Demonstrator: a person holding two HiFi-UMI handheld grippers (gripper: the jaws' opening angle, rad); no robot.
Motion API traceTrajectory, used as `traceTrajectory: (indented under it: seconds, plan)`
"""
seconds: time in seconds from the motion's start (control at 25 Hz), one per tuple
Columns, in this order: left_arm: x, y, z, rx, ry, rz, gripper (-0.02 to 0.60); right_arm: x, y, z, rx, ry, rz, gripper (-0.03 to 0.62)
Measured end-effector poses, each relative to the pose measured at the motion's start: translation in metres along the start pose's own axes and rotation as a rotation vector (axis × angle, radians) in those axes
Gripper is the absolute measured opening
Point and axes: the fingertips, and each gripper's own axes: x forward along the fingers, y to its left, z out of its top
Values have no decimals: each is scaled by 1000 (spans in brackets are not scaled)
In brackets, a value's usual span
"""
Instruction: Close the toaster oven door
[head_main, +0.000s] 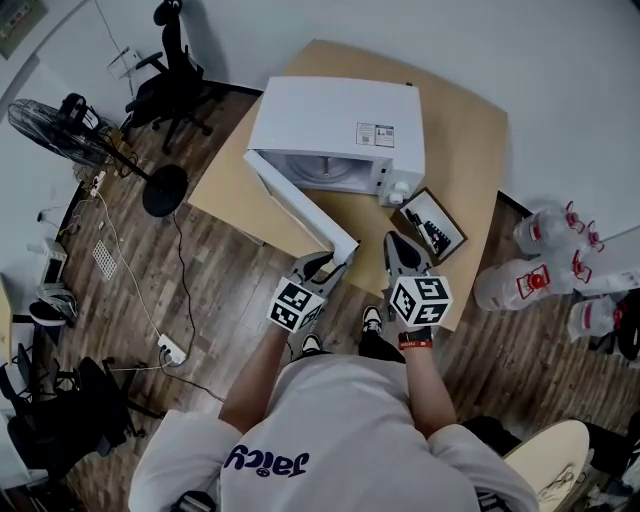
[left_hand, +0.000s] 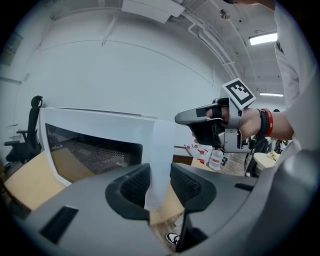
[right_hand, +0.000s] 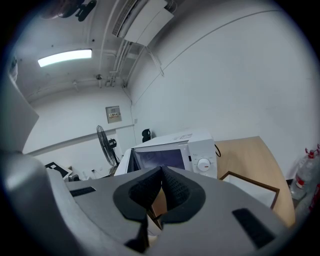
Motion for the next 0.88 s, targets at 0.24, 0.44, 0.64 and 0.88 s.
traceTrajectory:
  seconds: [0.24, 0.44, 0.64, 0.88]
  plan:
    - [9, -1, 5, -4, -9, -1, 143, 2, -4, 4, -12, 3, 8, 14]
    - [18, 1, 8, -8, -14, 1, 143, 6, -11, 8, -18, 3, 8, 14]
    - [25, 1, 11, -17, -14, 2, 143, 9, -15, 11, -20, 6, 16, 14]
    - [35, 3, 16, -17, -18, 3, 141, 13, -20, 13, -22, 7, 23, 14]
